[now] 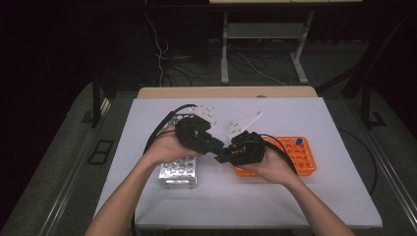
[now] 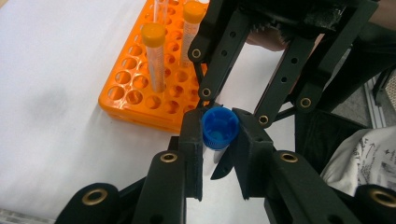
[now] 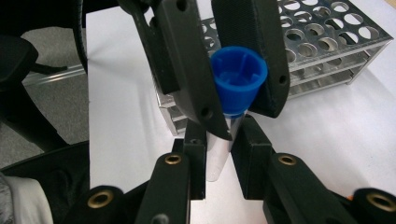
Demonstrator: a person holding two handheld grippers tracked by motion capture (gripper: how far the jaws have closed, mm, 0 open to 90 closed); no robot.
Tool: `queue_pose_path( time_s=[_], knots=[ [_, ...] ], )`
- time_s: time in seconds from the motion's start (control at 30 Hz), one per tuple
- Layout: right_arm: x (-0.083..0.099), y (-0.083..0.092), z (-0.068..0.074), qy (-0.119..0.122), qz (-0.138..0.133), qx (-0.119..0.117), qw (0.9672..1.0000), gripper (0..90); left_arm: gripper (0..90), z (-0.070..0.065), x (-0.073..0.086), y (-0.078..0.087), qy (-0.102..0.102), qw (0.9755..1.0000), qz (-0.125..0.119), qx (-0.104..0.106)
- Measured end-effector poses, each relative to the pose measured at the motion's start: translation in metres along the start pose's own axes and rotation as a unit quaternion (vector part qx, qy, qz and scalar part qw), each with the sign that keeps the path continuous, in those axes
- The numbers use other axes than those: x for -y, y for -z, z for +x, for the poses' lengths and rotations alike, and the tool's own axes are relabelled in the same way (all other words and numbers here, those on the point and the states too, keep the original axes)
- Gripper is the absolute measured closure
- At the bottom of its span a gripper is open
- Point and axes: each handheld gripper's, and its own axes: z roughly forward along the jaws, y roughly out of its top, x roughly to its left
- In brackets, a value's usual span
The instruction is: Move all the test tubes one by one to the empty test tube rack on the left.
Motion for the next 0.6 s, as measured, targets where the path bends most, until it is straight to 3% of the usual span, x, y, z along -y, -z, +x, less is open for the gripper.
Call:
queue_pose_path(
  time_s=[0.03,0.07,0.2,0.3,0.4,0.53,0.57,0.6],
  knots=[
    [0.0,0.0,0.0,0.0,0.0,0.0,1.0,75.2,74.1,0.001,0.0,0.001,0.0,1.0,-0.001,0.001],
    [0.0,0.002,-0.001,-0.005,-0.003,0.001,1.0,67.3,74.3,0.001,0.0,0.001,0.002,1.0,-0.002,-0.001],
    [0.002,0.01,-0.002,-0.012,-0.009,0.01,0.9998,57.8,74.5,0.003,-0.001,0.008,0.003,0.9999,-0.013,0.0],
    [0.008,0.029,-0.005,-0.033,-0.029,0.016,0.9989,46.4,74.5,0.005,-0.002,0.014,0.004,0.9999,-0.016,-0.006],
    [0.011,0.036,-0.006,-0.04,-0.033,0.02,0.9984,40.5,74.5,0.007,-0.003,0.018,0.006,0.9998,-0.015,-0.013],
    [0.021,0.05,-0.007,-0.063,-0.044,0.042,0.9962,26.3,74.5,0.011,-0.002,0.021,0.009,0.9997,-0.016,-0.018],
    [0.027,0.057,-0.009,-0.073,-0.05,0.051,0.9948,17.7,74.5,0.012,-0.002,0.022,0.009,0.9996,-0.015,-0.021],
    [0.027,0.057,-0.009,-0.073,-0.05,0.051,0.9948,17.7,74.5,0.013,-0.002,0.022,0.011,0.9996,-0.015,-0.022]
  ],
)
